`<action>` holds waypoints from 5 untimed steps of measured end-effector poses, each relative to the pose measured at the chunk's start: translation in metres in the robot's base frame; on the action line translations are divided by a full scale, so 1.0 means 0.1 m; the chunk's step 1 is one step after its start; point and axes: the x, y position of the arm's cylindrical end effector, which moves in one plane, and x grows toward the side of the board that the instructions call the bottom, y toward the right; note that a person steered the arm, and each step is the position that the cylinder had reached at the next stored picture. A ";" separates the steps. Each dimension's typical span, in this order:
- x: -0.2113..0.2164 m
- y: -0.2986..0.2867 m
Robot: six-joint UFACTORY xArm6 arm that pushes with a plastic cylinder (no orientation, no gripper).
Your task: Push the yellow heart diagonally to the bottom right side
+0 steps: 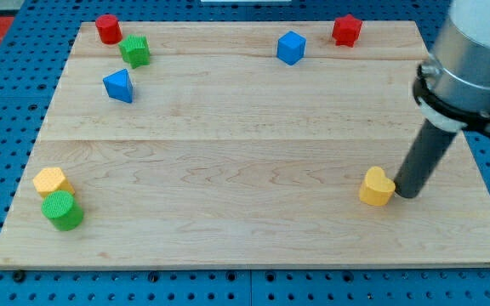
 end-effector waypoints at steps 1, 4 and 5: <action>-0.53 -0.29; -0.18 -0.61; -0.43 -0.42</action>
